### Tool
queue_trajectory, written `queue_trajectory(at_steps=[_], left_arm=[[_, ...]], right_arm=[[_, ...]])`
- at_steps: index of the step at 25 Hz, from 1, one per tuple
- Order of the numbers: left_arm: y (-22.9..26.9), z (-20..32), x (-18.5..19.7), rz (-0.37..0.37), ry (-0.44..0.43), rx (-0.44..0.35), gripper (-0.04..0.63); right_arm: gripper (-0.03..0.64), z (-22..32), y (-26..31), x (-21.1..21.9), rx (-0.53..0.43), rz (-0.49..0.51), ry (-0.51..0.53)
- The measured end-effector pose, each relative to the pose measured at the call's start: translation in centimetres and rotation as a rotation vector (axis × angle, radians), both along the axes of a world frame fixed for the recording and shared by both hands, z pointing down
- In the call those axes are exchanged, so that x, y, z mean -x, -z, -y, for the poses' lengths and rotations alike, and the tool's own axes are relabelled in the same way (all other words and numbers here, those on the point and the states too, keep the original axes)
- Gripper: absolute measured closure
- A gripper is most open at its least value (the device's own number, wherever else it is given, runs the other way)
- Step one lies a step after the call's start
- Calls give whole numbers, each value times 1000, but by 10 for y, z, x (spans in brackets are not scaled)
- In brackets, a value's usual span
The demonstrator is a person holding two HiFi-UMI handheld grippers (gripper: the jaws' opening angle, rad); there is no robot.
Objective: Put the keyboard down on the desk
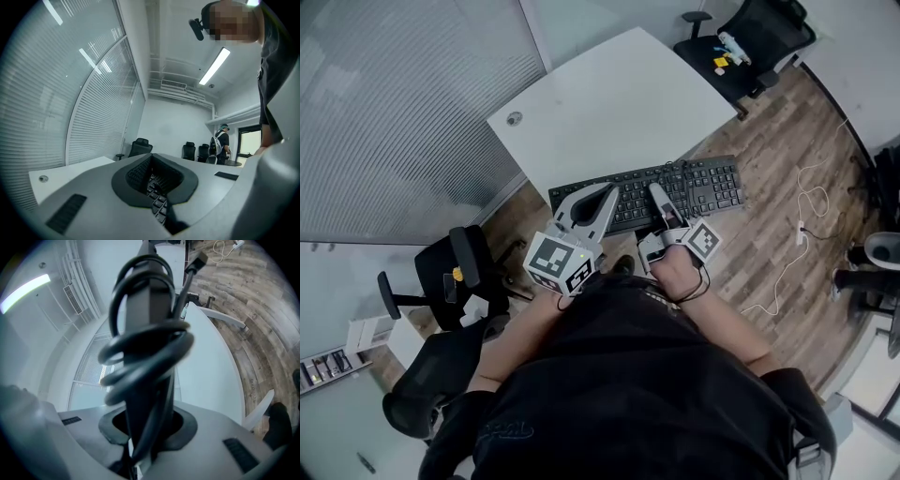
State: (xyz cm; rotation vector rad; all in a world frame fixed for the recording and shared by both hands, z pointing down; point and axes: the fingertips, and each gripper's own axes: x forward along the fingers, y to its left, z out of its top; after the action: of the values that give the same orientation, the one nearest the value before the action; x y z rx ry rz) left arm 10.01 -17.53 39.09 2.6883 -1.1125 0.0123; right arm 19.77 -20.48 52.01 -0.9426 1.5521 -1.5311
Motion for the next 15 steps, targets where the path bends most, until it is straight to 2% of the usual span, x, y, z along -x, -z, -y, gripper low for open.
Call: queue_trajectory(at_steps=[15], left_arm=[[2,39,-12,18,-13,-18,580]], right_arm=[[522,34,-4,-2,2,-9,12]])
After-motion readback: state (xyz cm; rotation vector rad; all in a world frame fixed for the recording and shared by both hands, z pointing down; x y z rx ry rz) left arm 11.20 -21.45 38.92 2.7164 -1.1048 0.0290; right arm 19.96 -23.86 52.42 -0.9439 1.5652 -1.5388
